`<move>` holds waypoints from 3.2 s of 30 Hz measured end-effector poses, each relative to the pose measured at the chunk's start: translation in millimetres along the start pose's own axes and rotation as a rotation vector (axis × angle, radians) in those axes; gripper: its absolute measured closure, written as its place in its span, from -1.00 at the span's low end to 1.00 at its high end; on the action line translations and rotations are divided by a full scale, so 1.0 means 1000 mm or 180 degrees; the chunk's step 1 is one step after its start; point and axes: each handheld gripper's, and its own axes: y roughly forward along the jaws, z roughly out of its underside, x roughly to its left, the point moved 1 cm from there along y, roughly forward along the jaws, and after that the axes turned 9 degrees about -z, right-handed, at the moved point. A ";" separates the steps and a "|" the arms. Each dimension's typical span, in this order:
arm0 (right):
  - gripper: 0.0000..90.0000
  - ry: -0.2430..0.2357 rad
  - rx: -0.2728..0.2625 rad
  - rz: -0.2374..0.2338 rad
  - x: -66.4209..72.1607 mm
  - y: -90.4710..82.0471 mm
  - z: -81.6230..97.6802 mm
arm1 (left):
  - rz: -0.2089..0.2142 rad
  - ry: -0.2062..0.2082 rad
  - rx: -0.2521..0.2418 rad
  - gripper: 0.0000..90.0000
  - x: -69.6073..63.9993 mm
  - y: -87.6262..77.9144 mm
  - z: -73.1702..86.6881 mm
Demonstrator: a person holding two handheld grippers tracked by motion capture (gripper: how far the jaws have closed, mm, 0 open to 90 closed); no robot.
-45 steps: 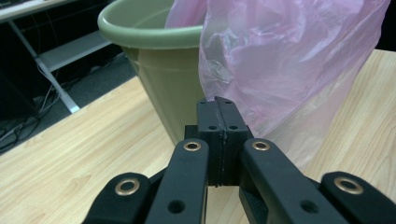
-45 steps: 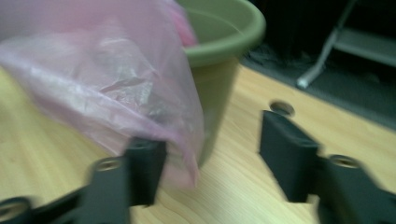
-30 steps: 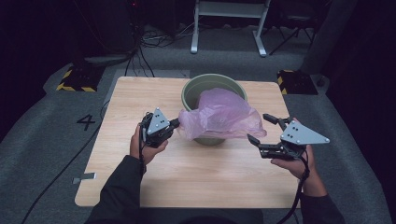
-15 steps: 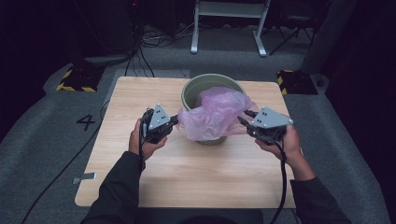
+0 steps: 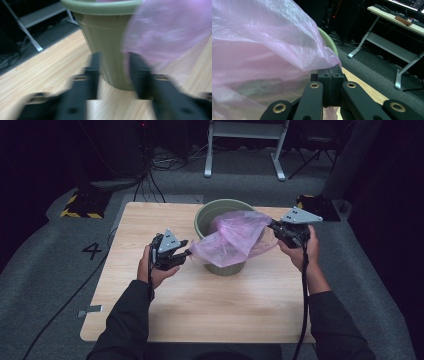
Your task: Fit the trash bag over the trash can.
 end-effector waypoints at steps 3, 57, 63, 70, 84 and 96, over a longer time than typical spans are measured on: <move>1.00 0.0025 -0.0029 -0.0011 -0.001 -0.001 0.001 | 0.0008 0.0050 -0.0119 -0.29 -0.005 -0.015 0.004; 1.00 0.0346 0.0076 0.0049 -0.031 0.033 0.002 | -0.0224 -0.0563 -0.0138 1.00 0.071 0.070 -0.049; 1.00 0.0617 0.0112 0.0282 -0.050 0.046 0.015 | -0.0280 -0.0715 0.0010 1.00 0.078 0.091 -0.041; 1.00 0.0961 0.0183 0.0159 -0.065 0.062 0.035 | -0.0275 -0.0827 0.0220 1.00 0.075 0.112 -0.028; 1.00 0.1044 0.0127 -0.0355 -0.053 0.080 0.041 | 0.0245 -0.0943 0.0427 1.00 0.054 0.134 -0.003; 1.00 0.1033 -0.0031 -0.0867 -0.036 0.071 0.053 | 0.0492 -0.0666 0.0266 1.00 0.040 0.108 0.008</move>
